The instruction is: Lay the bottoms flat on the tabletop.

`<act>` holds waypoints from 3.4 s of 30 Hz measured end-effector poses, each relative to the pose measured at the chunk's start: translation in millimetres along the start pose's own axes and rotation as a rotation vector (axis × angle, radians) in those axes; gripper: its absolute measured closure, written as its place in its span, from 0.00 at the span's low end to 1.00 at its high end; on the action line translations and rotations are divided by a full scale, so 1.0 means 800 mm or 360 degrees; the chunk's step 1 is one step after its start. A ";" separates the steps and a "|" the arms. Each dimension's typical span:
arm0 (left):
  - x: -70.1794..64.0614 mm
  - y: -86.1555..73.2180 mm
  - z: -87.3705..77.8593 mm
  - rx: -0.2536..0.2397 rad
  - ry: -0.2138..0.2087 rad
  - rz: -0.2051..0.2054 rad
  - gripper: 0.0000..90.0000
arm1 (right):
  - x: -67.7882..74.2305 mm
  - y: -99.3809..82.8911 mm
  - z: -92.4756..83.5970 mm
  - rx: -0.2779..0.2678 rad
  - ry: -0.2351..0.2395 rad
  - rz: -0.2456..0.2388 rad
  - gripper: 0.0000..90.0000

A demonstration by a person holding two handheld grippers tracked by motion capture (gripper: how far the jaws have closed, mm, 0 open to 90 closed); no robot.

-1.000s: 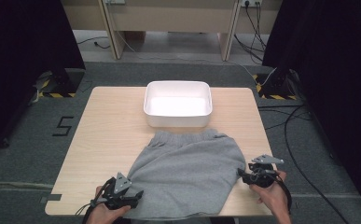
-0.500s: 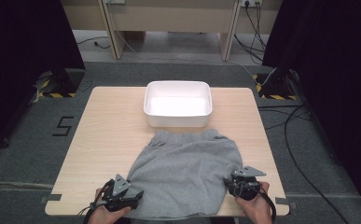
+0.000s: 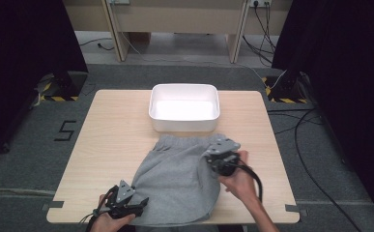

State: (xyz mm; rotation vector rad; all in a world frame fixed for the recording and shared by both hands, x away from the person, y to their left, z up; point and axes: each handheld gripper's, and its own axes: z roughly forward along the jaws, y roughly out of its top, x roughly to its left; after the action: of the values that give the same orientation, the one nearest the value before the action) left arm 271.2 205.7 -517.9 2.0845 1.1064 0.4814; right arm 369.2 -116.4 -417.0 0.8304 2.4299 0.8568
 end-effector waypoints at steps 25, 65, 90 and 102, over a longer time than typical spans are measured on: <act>0.002 -0.003 -0.001 -0.0016 -0.0011 -0.0003 0.35 | 0.001 -0.058 0.033 0.0015 0.0221 0.0248 0.68; 0.003 -0.005 -0.001 -0.0034 -0.0017 0.0000 0.36 | 0.018 -0.045 0.051 -0.0076 0.0198 0.0317 0.54; 0.004 -0.005 -0.001 -0.0038 -0.0015 -0.0006 0.36 | 0.020 -0.073 0.073 -0.0026 0.0370 0.0519 0.70; 0.003 -0.004 -0.001 -0.0024 -0.0001 -0.0017 0.36 | -0.017 -0.119 -0.051 -0.0188 0.0020 0.0391 0.93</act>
State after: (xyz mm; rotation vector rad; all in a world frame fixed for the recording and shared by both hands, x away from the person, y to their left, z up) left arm 270.3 208.8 -519.5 2.0648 1.1096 0.4823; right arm 319.1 -202.4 -448.6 1.0962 2.2924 1.0862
